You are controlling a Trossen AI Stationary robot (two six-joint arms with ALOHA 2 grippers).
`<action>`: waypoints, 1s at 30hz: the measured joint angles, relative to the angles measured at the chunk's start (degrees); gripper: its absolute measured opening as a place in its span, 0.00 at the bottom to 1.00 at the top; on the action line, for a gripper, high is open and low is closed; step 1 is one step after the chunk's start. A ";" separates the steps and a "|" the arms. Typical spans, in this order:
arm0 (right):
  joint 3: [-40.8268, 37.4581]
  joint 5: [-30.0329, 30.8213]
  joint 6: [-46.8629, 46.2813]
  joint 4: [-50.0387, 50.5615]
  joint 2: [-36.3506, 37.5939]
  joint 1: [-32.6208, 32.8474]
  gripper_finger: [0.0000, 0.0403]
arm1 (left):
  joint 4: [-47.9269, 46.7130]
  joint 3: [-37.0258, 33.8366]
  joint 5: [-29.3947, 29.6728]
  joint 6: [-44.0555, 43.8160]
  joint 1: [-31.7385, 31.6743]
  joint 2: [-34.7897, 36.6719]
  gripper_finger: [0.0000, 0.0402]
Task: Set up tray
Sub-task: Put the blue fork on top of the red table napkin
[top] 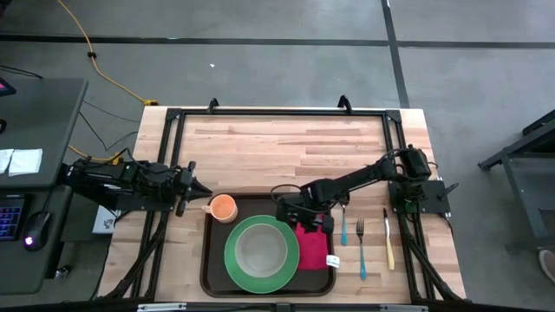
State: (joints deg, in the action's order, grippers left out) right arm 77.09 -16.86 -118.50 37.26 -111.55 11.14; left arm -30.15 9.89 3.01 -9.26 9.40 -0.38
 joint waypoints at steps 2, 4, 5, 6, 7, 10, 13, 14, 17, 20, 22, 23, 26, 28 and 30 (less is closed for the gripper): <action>0.01 -0.02 0.02 0.00 0.00 0.00 0.34 | 0.00 0.00 0.00 0.00 0.01 0.00 0.18; -0.01 -0.02 0.02 -0.02 0.00 0.00 0.33 | 0.00 0.00 -0.04 0.00 0.00 0.00 0.18; 0.00 -0.02 0.04 -0.02 0.00 0.00 0.33 | 0.00 0.00 -0.06 0.00 -0.01 -0.02 0.18; 0.00 -0.02 0.09 -0.03 0.00 0.00 0.33 | 0.00 -0.01 -0.08 0.00 0.00 -0.02 0.18; 0.00 -0.04 0.24 -0.05 0.00 0.00 0.33 | 0.00 0.00 -0.10 0.00 -0.01 -0.02 0.18; -0.01 -0.13 0.28 -0.33 0.00 0.00 0.32 | 0.00 0.00 -0.13 0.00 0.00 -0.02 0.18; -0.01 -0.52 0.48 -0.68 0.01 0.00 0.33 | 0.00 0.00 -0.13 0.00 -0.01 -0.02 0.18; 0.00 -0.60 0.50 -0.67 0.07 0.00 0.33 | 0.00 0.00 -0.12 0.00 -0.01 0.00 0.18; -0.01 -0.74 0.73 -0.13 0.49 -0.01 0.33 | 0.00 0.00 -0.11 0.00 0.01 -0.01 0.18; 0.00 -1.07 1.16 0.54 0.90 -0.02 0.34 | 0.02 0.00 -0.11 0.00 0.01 -0.02 0.18; -0.01 -1.09 1.40 1.40 1.11 -0.10 0.33 | 0.00 0.00 -0.37 0.00 0.00 -0.01 0.18; -0.01 -1.19 1.54 1.63 1.41 -0.24 0.33 | 0.02 0.00 -0.75 0.00 -0.01 0.00 0.18; -0.01 -1.51 1.57 2.78 2.79 -0.37 0.33 | -0.01 0.00 -1.25 -0.01 0.01 0.00 0.18; -0.01 -1.46 1.59 3.89 3.77 -0.38 0.33 | -0.02 0.00 -1.49 -0.02 0.01 -0.02 0.18; -0.01 -1.19 1.64 4.95 4.87 -0.38 0.33 | 0.00 0.00 -2.09 0.00 -0.01 -0.02 0.18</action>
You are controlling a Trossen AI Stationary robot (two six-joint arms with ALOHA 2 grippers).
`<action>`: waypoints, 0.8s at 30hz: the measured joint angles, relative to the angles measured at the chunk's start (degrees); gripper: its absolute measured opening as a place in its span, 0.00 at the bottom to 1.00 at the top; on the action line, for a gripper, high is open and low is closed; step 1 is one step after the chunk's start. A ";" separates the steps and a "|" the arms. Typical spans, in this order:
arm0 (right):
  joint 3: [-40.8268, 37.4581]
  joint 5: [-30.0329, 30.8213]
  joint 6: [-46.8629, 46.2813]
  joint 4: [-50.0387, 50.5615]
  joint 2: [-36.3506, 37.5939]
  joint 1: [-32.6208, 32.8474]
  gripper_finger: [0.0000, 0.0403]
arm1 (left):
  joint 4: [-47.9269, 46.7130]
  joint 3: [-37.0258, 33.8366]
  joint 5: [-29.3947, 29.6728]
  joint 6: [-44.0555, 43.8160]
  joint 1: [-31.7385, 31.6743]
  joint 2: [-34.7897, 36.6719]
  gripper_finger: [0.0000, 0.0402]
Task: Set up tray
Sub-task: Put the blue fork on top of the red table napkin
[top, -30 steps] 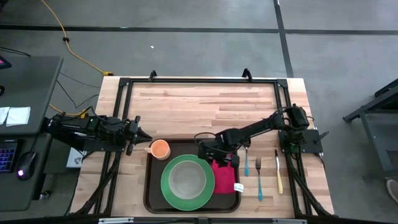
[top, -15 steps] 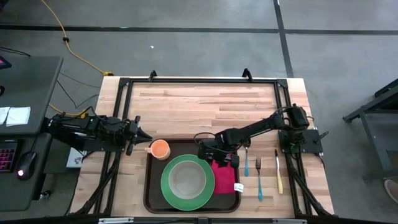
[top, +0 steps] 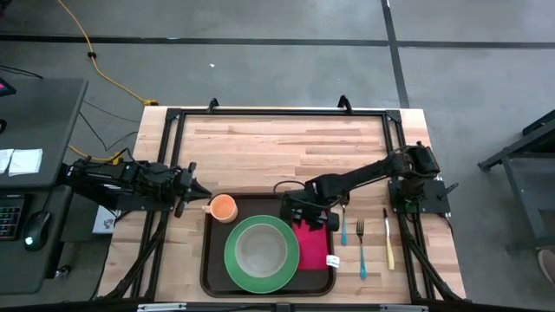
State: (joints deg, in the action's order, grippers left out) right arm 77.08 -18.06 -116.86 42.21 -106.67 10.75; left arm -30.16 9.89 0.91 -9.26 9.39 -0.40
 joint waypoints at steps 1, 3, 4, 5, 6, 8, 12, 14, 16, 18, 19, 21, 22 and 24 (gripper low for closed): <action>0.00 0.23 0.05 0.52 0.67 -0.01 0.33 | -0.01 0.00 -0.20 0.00 0.01 0.02 0.18; 0.00 1.21 0.18 1.78 2.22 0.01 0.33 | -0.02 0.00 -0.33 -0.01 0.01 0.02 0.18; 0.00 1.53 0.35 2.52 2.84 -0.01 0.33 | -0.02 0.00 -0.43 0.00 0.00 0.00 0.18; 0.00 1.73 0.36 3.36 3.59 -0.01 0.33 | 0.00 0.00 -0.49 -0.02 0.02 0.02 0.18; 0.00 1.88 0.36 4.27 4.24 -0.01 0.33 | -0.02 0.00 -0.53 0.00 0.00 0.00 0.18; 0.00 2.03 0.37 6.06 5.91 -0.01 0.33 | 0.00 0.00 -0.53 -0.02 0.00 0.00 0.18; 0.00 2.93 0.96 10.31 8.89 0.03 0.33 | -0.01 0.00 -0.55 -0.02 0.02 0.00 0.18; 0.00 3.73 1.24 12.40 10.54 0.06 0.33 | -0.01 0.00 -0.55 -0.02 0.01 0.00 0.18; 0.00 4.27 1.42 14.10 12.10 0.06 0.33 | 0.00 0.00 -0.55 -0.02 0.02 0.00 0.18; 0.00 4.23 1.54 15.60 13.36 0.04 0.33 | -0.01 0.00 -0.55 -0.02 0.02 0.00 0.18; 0.00 4.23 1.96 16.36 13.94 0.06 0.33 | 0.00 0.00 -0.55 -0.02 0.02 0.00 0.18; 0.00 4.25 2.44 17.93 15.32 0.10 0.33 | 0.00 0.00 -0.55 -0.02 0.02 0.01 0.18; 0.00 4.27 2.47 18.69 15.93 0.12 0.33 | 0.00 0.00 -0.55 -0.02 0.01 0.01 0.18; 0.00 4.31 2.85 20.64 16.89 0.17 0.33 | 0.00 0.00 -0.55 -0.02 0.02 0.01 0.18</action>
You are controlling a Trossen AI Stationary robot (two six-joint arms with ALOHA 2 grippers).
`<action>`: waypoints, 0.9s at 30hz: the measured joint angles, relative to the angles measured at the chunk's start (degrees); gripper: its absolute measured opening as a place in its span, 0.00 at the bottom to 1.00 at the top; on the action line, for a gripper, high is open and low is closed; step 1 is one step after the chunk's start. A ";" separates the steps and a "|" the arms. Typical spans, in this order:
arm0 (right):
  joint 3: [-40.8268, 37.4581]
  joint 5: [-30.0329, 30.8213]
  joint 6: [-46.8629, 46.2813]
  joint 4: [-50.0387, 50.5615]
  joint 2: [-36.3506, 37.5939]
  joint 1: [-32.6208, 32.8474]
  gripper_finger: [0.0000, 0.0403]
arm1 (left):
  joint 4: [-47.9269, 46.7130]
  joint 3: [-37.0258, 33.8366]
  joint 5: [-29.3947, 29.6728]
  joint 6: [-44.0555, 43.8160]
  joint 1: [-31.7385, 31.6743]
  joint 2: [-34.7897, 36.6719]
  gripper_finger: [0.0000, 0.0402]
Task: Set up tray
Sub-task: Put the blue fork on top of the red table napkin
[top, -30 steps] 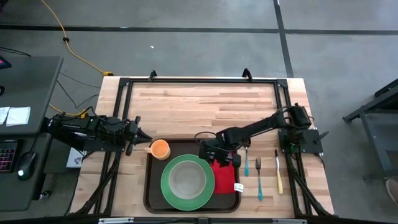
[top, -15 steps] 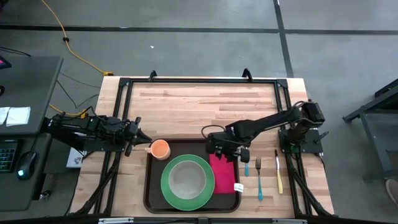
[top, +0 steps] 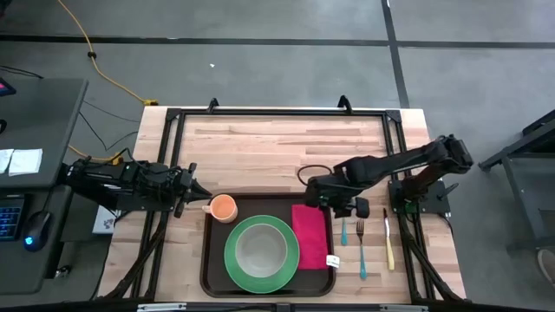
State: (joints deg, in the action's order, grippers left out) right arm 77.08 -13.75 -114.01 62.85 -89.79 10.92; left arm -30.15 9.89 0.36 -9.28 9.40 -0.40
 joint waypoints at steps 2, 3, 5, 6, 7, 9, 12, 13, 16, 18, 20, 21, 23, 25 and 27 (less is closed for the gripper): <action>0.00 0.16 1.04 1.34 0.63 0.00 0.33 | 0.00 0.00 0.00 0.00 0.00 0.00 0.18; 0.00 0.16 1.57 1.95 0.98 0.00 0.33 | 0.00 0.00 0.00 0.00 0.00 0.00 0.18; 0.00 0.19 2.22 3.36 1.50 0.00 0.33 | 0.00 0.00 0.00 0.00 0.00 0.01 0.18; 0.00 0.23 2.25 4.05 1.77 0.00 0.33 | 0.00 0.00 0.00 0.00 -0.02 -0.01 0.18; 0.00 0.32 2.40 4.88 1.96 0.00 0.33 | 0.00 0.00 0.00 0.00 0.00 -0.01 0.18; 0.00 1.33 2.66 6.72 2.11 0.00 0.33 | 0.00 0.00 0.00 0.00 -0.01 -0.01 0.18; 0.00 2.95 3.48 10.67 2.25 0.00 0.33 | 0.00 0.00 0.00 0.00 -0.02 -0.01 0.18; 0.00 3.36 3.30 12.20 2.26 0.00 0.33 | 0.00 0.00 0.02 0.00 0.00 0.00 0.18; 0.00 3.83 3.05 15.49 2.28 0.00 0.33 | 0.00 0.00 0.09 0.00 0.00 -0.01 0.18; 0.00 3.56 3.13 17.36 2.28 0.00 0.33 | 0.00 0.00 0.15 -0.02 0.00 -0.01 0.18; 0.00 3.27 3.37 19.13 2.28 0.02 0.33 | 0.01 0.00 0.17 0.00 0.00 -0.01 0.18; 0.00 3.19 3.37 20.05 2.28 0.15 0.33 | 0.00 0.00 0.18 0.00 -0.01 0.00 0.18; 0.00 3.43 3.24 21.84 2.28 0.47 0.33 | 0.00 0.00 0.20 0.00 0.00 -0.01 0.18; 0.00 3.44 2.93 23.41 2.28 1.08 0.33 | 0.00 0.00 0.20 0.00 0.00 0.00 0.18; 0.00 2.92 2.00 24.52 2.28 1.97 0.33 | 0.00 0.00 0.20 0.00 0.00 -0.01 0.18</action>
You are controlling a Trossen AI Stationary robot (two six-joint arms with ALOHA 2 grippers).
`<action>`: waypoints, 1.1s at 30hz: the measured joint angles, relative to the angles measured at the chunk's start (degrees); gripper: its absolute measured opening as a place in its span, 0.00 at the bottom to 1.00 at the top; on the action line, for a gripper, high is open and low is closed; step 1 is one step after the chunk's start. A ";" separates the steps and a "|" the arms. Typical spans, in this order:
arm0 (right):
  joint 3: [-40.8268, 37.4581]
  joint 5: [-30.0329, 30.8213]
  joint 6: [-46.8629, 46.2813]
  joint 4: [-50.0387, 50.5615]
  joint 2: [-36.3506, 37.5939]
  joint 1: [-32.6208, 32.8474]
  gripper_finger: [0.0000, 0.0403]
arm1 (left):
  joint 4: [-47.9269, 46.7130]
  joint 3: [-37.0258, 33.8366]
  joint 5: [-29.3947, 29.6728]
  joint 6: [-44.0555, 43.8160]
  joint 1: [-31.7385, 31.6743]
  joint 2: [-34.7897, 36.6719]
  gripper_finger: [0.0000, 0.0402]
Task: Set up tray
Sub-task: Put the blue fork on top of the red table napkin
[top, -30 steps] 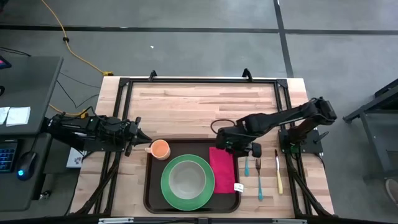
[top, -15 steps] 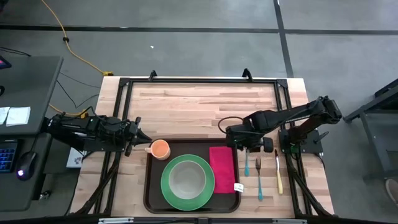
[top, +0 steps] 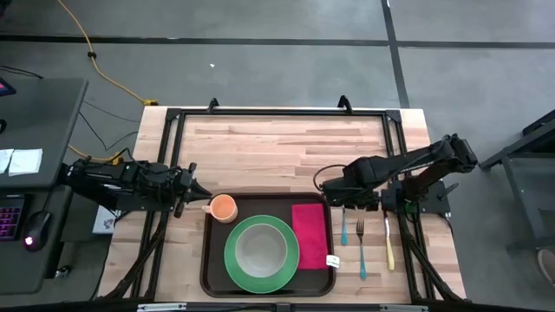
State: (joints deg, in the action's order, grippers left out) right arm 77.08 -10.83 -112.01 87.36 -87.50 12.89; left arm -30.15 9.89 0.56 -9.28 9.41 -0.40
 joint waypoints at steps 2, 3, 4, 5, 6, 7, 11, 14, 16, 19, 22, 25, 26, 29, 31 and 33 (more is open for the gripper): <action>0.00 -0.74 -0.38 0.54 0.00 0.93 0.33 | 0.01 0.00 0.02 -0.01 -0.02 0.01 0.18; 0.00 -1.25 -0.72 0.74 0.00 1.42 0.33 | 0.00 0.00 0.02 -0.02 0.00 0.00 0.18; 0.00 -1.68 -1.10 0.80 -0.02 1.94 0.33 | 0.00 0.00 0.02 -0.02 0.00 0.01 0.18; 0.00 -1.97 -1.53 0.77 -0.01 2.48 0.33 | 0.00 0.00 0.03 0.00 0.00 0.01 0.18; 0.00 -2.32 -2.07 0.80 0.00 3.06 0.33 | 0.01 0.00 0.04 -0.02 0.00 0.00 0.18; 0.00 -2.71 -2.65 0.82 -0.02 3.63 0.33 | 0.02 0.00 0.04 -0.02 0.00 0.02 0.18; 0.00 -3.88 -4.00 0.82 0.00 5.85 0.33 | 0.00 0.00 0.04 -0.02 0.00 0.00 0.18; 0.00 -5.04 -5.04 0.88 0.00 7.31 0.33 | 0.01 0.00 0.07 -0.02 -0.01 0.00 0.18; 0.00 -5.76 -5.50 1.32 0.00 8.23 0.33 | 0.02 0.00 0.07 -0.02 -0.01 0.00 0.18; 0.00 -6.17 -6.28 1.38 0.00 9.48 0.33 | 0.00 0.00 0.07 -0.02 -0.02 0.00 0.18; 0.00 -6.22 -6.50 1.36 -0.01 10.56 0.33 | 0.00 0.00 0.07 -0.02 -0.01 0.00 0.18; 0.00 -6.12 -6.71 1.32 0.00 11.60 0.33 | 0.01 0.00 0.07 -0.03 0.00 0.01 0.18; 0.00 -6.06 -6.93 1.32 -0.02 11.96 0.33 | 0.00 0.00 0.07 -0.04 0.00 0.00 0.18; 0.00 -4.88 -7.51 1.34 -0.02 13.06 0.33 | 0.01 0.00 0.07 -0.04 0.00 0.02 0.18; 0.00 -4.14 -7.54 1.34 -0.02 13.71 0.33 | 0.02 0.00 0.07 -0.04 -0.01 0.00 0.18; -0.01 -3.51 -7.54 1.37 -0.02 14.23 0.33 | 0.02 0.00 0.07 -0.04 0.00 0.00 0.18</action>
State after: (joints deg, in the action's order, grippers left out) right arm 77.07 -14.34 -119.55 88.74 -87.53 27.11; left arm -30.13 9.89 0.62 -9.32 9.41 -0.40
